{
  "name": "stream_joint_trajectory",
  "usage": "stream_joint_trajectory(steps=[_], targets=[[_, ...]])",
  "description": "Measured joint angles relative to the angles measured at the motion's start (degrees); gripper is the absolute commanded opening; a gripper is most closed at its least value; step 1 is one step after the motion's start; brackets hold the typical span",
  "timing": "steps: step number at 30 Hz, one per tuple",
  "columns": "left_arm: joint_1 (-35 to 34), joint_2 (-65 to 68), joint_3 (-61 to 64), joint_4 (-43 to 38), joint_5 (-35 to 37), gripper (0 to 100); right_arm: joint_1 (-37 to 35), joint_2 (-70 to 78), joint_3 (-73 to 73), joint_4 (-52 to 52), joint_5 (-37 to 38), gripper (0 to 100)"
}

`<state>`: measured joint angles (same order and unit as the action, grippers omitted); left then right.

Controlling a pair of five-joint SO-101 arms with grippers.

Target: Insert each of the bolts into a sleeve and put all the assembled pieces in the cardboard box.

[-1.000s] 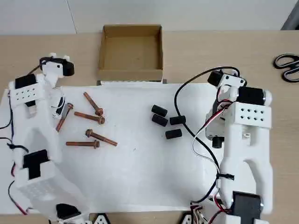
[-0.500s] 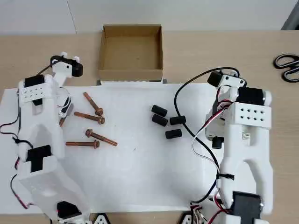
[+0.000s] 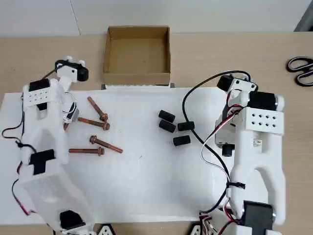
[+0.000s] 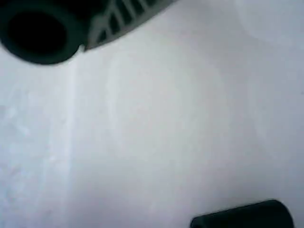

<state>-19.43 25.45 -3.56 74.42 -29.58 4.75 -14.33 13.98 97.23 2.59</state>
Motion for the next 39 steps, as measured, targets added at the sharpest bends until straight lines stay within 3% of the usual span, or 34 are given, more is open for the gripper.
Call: stream_joint_trajectory(steps=[7, 11, 22, 33, 39], targets=[[0.09, 4.31, -3.87, 0.09, 1.14, 8, 0.00, 0.00, 0.00, 0.00, 0.00, 0.4], [0.62, 4.84, -4.48, 0.26, 2.64, 0, 0.00, 0.00, 0.00, 0.00, 0.00, 0.4], [2.37, 4.57, -5.63, 3.08, 4.92, 0, 0.00, 0.00, 0.00, 0.00, 0.00, 0.4], [5.10, -13.98, -5.54, 12.66, 10.11, 0, -5.71, -10.90, 0.18, 0.62, 0.00, 0.4], [8.26, -22.86, -5.54, 22.42, 19.96, 0, -10.99, -25.67, 0.18, 0.97, 0.00, 0.3]])
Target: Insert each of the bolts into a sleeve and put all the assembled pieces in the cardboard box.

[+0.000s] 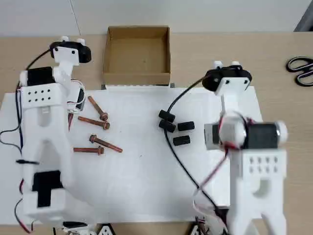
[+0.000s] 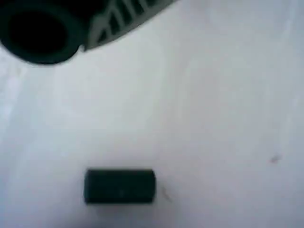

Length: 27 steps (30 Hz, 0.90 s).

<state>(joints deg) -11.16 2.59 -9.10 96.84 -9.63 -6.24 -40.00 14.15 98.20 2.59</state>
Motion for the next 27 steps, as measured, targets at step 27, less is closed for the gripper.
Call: stream_joint_trajectory(steps=[27], targets=[[9.67, -61.89, 27.78, -9.85, 38.24, 0, -17.58, -47.12, 29.80, -7.12, -8.62, 0.2]])
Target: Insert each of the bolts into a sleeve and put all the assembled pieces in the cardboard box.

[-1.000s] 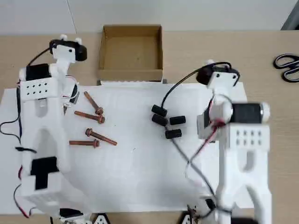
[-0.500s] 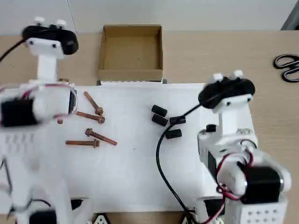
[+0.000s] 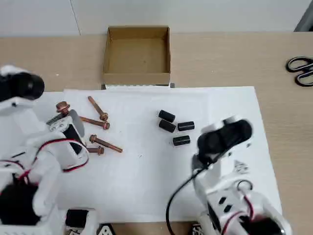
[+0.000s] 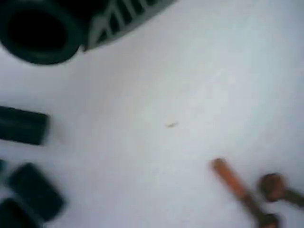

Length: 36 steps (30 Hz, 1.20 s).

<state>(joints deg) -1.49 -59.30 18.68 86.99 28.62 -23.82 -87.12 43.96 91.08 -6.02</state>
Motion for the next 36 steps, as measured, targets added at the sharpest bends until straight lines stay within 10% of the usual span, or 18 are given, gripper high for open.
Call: stream_joint_trajectory(steps=[15, 36], targets=[[16.18, -31.12, 35.34, -23.12, 10.37, 0, -17.76, -4.31, 15.30, -14.15, -0.88, 0.2], [29.01, -39.91, 43.78, -24.62, 10.37, 0, -25.05, -4.66, 21.63, -23.21, 3.25, 0.2]])
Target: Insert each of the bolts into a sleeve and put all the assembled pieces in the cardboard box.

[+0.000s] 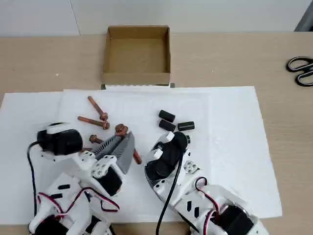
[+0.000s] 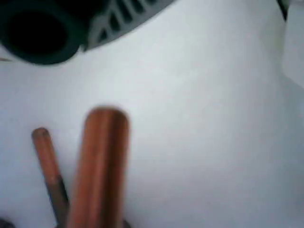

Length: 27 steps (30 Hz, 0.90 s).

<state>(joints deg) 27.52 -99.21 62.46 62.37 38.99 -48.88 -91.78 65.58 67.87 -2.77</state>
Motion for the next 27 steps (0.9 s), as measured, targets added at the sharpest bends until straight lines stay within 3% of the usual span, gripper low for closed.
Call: stream_joint_trajectory(steps=[9, 17, 27], targets=[[0.62, 0.00, 0.88, 0.00, 0.00, 0, 0.00, 0.00, 0.00, 0.00, 0.00, 0.2], [1.05, 0.00, 5.19, -7.91, 0.00, 0, 0.00, 0.00, 0.00, 0.00, 0.00, 0.2], [4.04, 0.00, 6.95, -9.05, 0.09, 0, -0.18, 0.00, 0.00, -2.64, 0.00, 0.2]])
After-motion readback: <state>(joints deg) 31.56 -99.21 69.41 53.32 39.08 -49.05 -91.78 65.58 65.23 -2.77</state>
